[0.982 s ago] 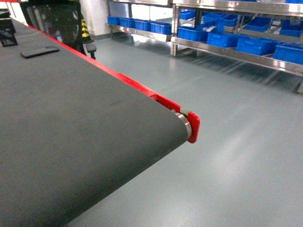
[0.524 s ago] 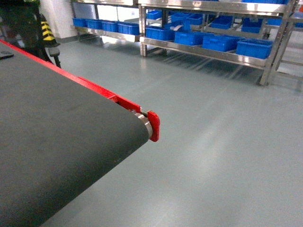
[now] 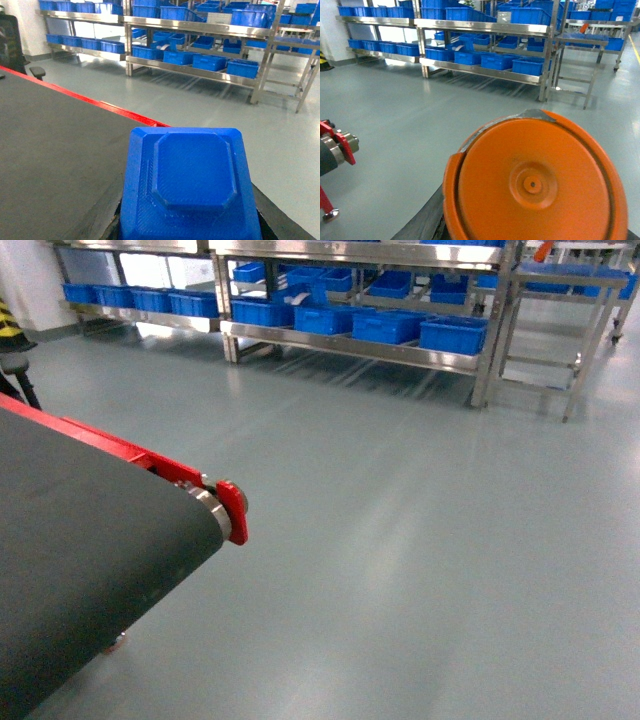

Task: Sort blue parts and orange caps into right shelf containers

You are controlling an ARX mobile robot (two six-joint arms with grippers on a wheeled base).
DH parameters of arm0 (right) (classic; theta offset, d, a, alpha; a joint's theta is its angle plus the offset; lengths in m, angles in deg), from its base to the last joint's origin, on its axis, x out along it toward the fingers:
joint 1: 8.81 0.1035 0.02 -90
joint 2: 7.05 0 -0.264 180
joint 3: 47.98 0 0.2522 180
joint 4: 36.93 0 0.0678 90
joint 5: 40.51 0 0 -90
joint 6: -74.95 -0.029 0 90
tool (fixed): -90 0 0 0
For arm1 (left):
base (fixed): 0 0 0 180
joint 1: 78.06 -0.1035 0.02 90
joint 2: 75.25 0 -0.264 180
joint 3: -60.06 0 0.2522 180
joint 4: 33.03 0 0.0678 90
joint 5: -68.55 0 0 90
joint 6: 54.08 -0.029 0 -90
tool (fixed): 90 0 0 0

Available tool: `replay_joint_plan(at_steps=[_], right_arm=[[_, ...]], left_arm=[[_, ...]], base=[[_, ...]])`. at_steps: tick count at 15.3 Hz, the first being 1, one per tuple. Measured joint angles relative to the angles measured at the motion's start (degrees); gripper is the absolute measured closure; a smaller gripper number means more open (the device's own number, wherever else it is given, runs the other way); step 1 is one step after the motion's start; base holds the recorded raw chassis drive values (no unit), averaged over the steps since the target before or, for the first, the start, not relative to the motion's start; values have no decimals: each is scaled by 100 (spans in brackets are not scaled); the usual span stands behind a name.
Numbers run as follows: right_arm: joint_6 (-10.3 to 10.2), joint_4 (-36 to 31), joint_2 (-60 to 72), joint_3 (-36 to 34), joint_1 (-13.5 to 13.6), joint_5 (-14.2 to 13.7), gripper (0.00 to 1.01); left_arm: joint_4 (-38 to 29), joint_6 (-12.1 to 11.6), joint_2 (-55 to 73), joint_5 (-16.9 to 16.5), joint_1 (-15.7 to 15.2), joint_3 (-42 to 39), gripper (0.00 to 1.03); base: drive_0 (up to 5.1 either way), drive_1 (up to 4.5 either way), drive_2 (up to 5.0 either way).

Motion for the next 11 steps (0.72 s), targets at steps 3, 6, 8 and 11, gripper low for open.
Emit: replay_joint_plan(at_steps=[3,6,8,11], right_arm=[[0,0,0,0,0,0,58],[0,0,0,-2,0,0,58],[0,0,0,-2,0,0,58],[0,0,0,-2,0,0,58]], left_arm=[[0,0,0,-2,0,0,61],[0,0,0,-2,0,0,61],[0,0,0,-2,0,0,61],[0,0,0,0,0,0,61]], base=[[-166,-166,-166],[-150,-150,-150],[-153,-153,-153],[-153,-153,-153]])
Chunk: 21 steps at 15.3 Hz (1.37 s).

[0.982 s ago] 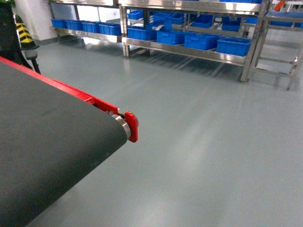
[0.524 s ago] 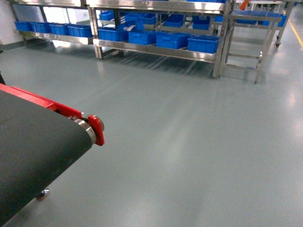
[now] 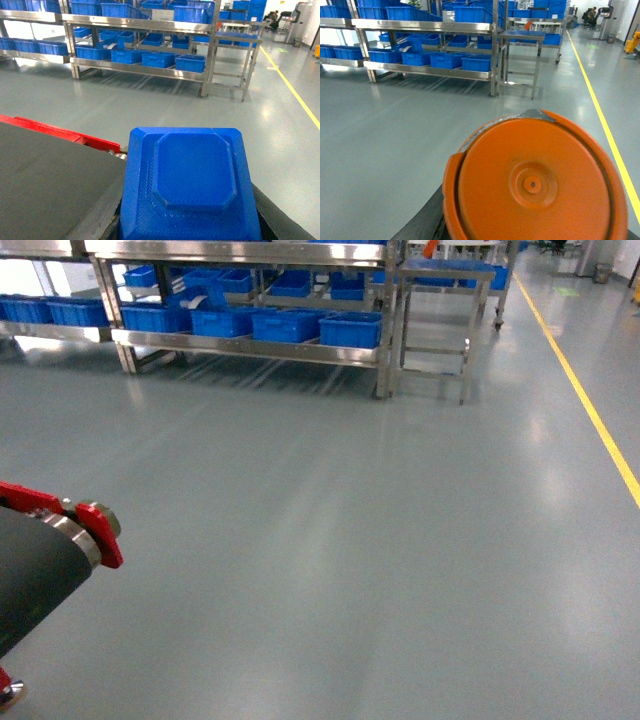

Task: Sort blue parts and orange caps into right shelf containers

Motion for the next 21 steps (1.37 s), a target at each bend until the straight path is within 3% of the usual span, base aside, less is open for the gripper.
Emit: replay_joint_plan(at_steps=[11,21], right_arm=[[0,0,0,2,0,0,58],[0,-2,0,2,0,0,58]], left_arm=[[0,0,0,-2,0,0,61],[-7,0,0,-7,0,0,61]], base=[[-162,-162,-162],[-5,414,-424]])
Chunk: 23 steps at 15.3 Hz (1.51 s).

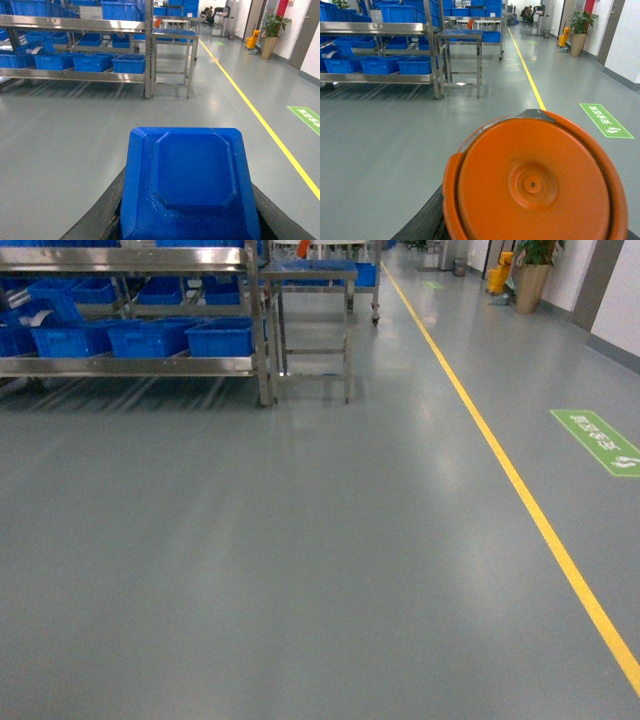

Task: Sort blue parts and orange caps into right shelf containers

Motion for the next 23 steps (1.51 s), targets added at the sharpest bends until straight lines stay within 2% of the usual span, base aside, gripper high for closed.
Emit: replay_joint_plan(at_steps=[23], right_arm=[[0,4,0,-2,0,0,58]], left_arm=[[9,0,0,0,0,0,61]], base=[[3,425,-419]])
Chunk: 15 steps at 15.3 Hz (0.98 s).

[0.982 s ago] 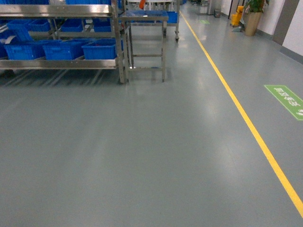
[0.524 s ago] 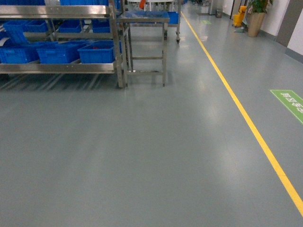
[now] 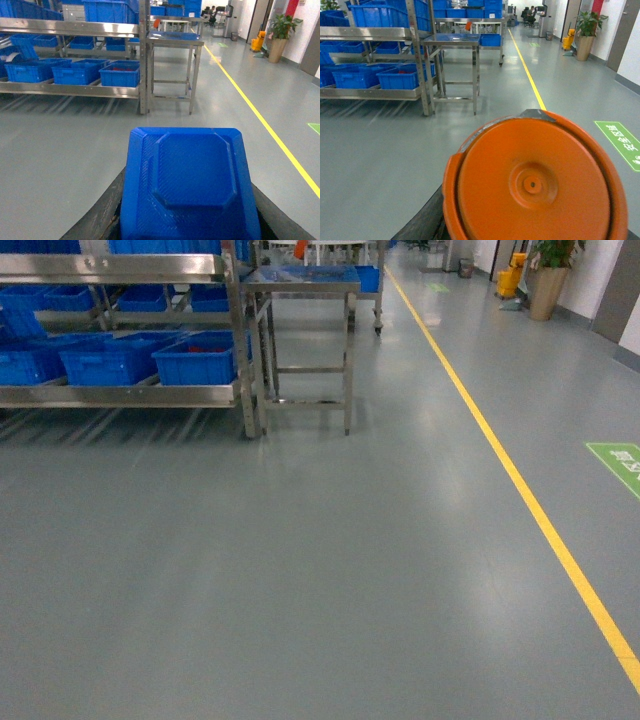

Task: Sort blue parts and orange caps into right shelf containers

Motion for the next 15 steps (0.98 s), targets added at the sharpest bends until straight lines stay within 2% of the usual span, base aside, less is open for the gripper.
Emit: replay_joint_plan(at_steps=[15], right_arm=[[0,9,0,2,0,0,58]], left_arm=[[9,0,0,4,0,0,61]], base=[[-2,421,-424]])
